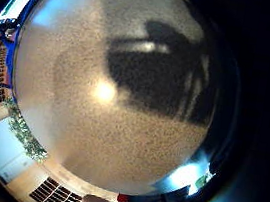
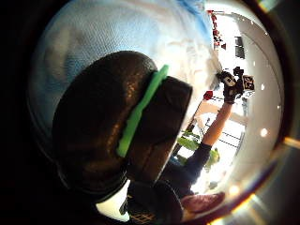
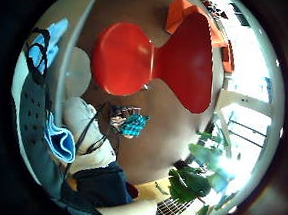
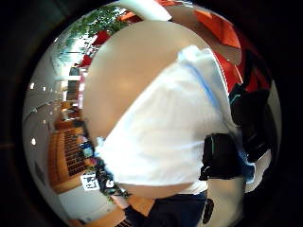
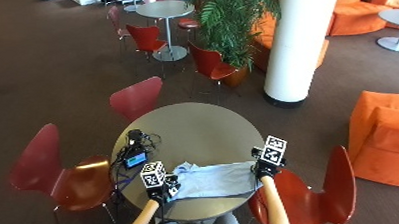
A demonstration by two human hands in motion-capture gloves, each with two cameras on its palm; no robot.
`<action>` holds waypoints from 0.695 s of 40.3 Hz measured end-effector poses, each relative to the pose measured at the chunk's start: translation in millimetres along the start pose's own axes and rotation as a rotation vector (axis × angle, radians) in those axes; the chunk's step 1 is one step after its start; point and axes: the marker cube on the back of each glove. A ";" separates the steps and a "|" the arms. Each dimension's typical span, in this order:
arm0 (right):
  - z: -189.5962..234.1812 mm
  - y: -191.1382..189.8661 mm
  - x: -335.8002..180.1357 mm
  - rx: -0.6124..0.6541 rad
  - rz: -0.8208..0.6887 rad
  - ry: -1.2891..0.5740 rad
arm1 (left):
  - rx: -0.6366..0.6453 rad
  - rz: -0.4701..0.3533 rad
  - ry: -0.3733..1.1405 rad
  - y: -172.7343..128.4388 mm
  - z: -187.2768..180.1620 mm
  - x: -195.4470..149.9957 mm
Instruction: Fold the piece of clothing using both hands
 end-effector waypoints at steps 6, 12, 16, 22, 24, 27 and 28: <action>-57.3 25.7 -47.7 0.147 -0.072 -0.016 | 0.063 0.015 0.041 5.0 -14.5 -4.4; -80.9 60.4 -140.5 0.205 -0.177 0.069 | 0.153 0.069 0.083 18.2 -36.3 -12.6; -65.0 75.3 -207.0 0.231 -0.253 0.164 | 0.326 0.159 0.114 16.3 -52.2 -22.6; -19.0 120.8 -302.6 0.232 -0.382 0.239 | 0.356 0.085 0.103 10.3 -49.6 -65.8; 7.7 136.1 -331.6 0.206 -0.432 0.252 | 0.349 0.052 0.103 15.0 -48.4 -79.6; 37.6 167.1 -360.3 0.184 -0.508 0.252 | 0.350 0.032 0.105 29.3 -50.9 -92.6; 38.7 183.6 -363.8 0.184 -0.533 0.246 | 0.350 0.028 0.107 34.1 -51.7 -95.9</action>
